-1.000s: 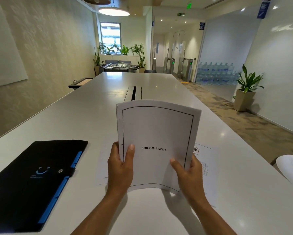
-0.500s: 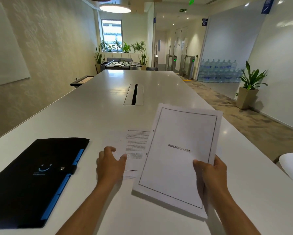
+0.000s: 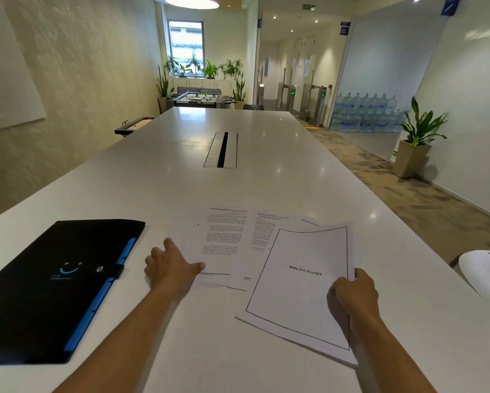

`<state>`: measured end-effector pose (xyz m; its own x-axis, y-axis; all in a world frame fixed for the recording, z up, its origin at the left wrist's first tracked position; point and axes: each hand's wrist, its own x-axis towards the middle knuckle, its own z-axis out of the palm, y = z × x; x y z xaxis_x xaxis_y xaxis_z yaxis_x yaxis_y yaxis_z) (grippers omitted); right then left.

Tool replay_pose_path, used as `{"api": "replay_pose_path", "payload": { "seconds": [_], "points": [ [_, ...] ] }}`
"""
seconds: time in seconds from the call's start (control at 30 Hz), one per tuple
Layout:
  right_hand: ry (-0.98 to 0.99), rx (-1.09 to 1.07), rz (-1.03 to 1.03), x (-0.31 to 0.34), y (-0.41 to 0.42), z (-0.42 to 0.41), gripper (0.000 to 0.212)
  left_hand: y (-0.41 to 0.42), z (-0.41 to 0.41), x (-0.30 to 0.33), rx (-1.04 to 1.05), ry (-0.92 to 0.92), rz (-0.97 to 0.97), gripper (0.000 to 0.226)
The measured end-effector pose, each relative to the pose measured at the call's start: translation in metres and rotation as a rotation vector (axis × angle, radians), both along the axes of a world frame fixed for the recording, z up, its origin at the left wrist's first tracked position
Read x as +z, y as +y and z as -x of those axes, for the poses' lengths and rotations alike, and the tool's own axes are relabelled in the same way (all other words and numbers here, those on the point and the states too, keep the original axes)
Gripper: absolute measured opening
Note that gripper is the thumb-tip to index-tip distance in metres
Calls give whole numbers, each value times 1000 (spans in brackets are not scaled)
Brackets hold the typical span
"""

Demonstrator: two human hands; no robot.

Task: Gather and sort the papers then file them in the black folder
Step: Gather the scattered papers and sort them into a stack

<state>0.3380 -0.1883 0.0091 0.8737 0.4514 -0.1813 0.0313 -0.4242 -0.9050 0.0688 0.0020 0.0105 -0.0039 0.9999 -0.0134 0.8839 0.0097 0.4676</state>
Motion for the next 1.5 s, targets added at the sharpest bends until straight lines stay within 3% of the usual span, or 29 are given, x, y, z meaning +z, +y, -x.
{"api": "replay_pose_path", "payload": {
  "seconds": [0.13, 0.27, 0.63, 0.77, 1.0, 1.23, 1.37, 1.5],
  "points": [
    [-4, 11, 20, 1, 1, 2, 50, 11, 1, 8, 28, -52, 106, 110],
    [-1, 31, 54, 2, 1, 2, 51, 20, 3, 14, 60, -203, 191, 102],
    [-9, 39, 67, -2, -1, -1, 49, 26, 14, 7, -20, -779, 282, 54],
    [-20, 36, 69, -2, 0, -1, 51, 30, 18, 15, -104, -772, 181, 38],
    [-18, 43, 79, -2, 1, -4, 56, 36, 27, 53, -161, -943, 65, 40],
    [17, 52, 70, -2, 3, -7, 58, 33, 38, 102, -161, -1121, -191, 49],
    [76, 47, 31, -5, 3, -11, 52, 24, 38, 113, -205, -1311, -183, 55],
    [148, 22, -77, -6, 3, -23, 61, 15, 30, 90, -211, -1349, -75, 60]
  ]
}}
